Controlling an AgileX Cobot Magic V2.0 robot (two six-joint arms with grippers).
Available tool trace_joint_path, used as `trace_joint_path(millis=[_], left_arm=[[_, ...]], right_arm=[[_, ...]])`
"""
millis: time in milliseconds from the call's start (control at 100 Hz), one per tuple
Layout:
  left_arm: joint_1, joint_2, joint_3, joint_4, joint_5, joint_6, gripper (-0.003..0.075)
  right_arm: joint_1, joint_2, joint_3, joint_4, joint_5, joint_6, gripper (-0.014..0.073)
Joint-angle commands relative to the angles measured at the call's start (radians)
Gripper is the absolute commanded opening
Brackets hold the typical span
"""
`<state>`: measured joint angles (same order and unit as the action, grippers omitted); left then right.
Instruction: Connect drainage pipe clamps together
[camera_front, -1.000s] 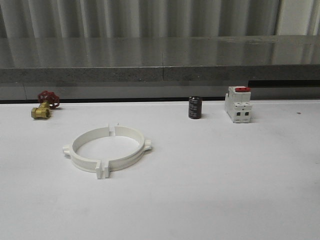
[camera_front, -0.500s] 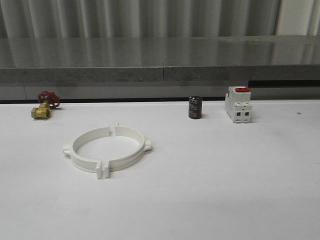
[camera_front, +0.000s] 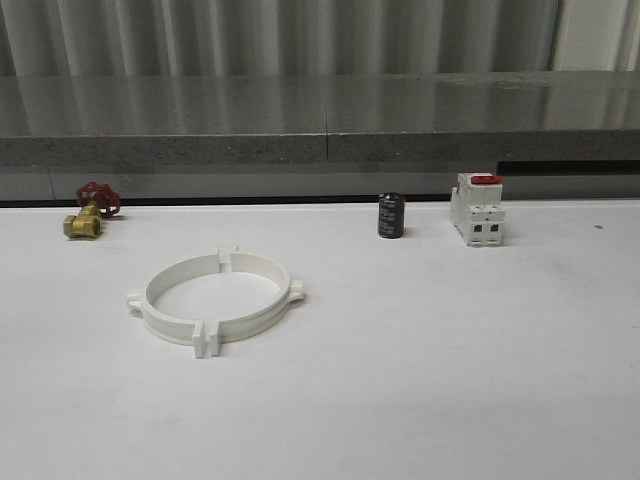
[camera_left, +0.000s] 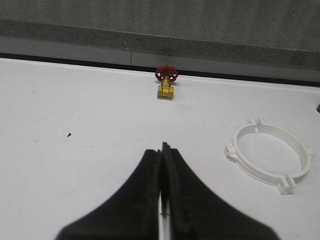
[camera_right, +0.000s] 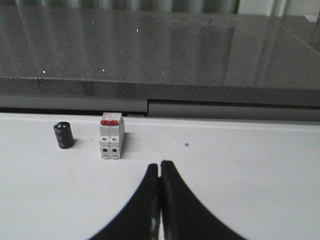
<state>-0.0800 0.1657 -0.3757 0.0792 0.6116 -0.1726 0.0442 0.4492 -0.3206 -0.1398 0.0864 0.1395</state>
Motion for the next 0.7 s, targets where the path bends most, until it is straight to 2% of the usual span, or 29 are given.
trace_joint_path(millis=[0, 310, 460, 690], left_arm=[[0.001, 0.011, -0.028, -0.006, -0.081, -0.004, -0.0021], [0.001, 0.011, -0.028, -0.006, -0.081, -0.004, -0.0021], [0.001, 0.011, -0.028, -0.006, -0.081, -0.004, -0.0021], [0.001, 0.011, -0.028, -0.006, -0.081, -0.004, -0.0021]], right_arm=[[-0.009, -0.043, 0.053, 0.030, -0.194, -0.011, -0.0067], [-0.009, -0.161, 0.334, 0.118, -0.447, -0.014, -0.0067], [-0.009, -0.207, 0.331, 0.153, -0.354, -0.119, -0.0067], [-0.049, -0.356, 0.332, 0.157, -0.200, -0.126, -0.0067]])
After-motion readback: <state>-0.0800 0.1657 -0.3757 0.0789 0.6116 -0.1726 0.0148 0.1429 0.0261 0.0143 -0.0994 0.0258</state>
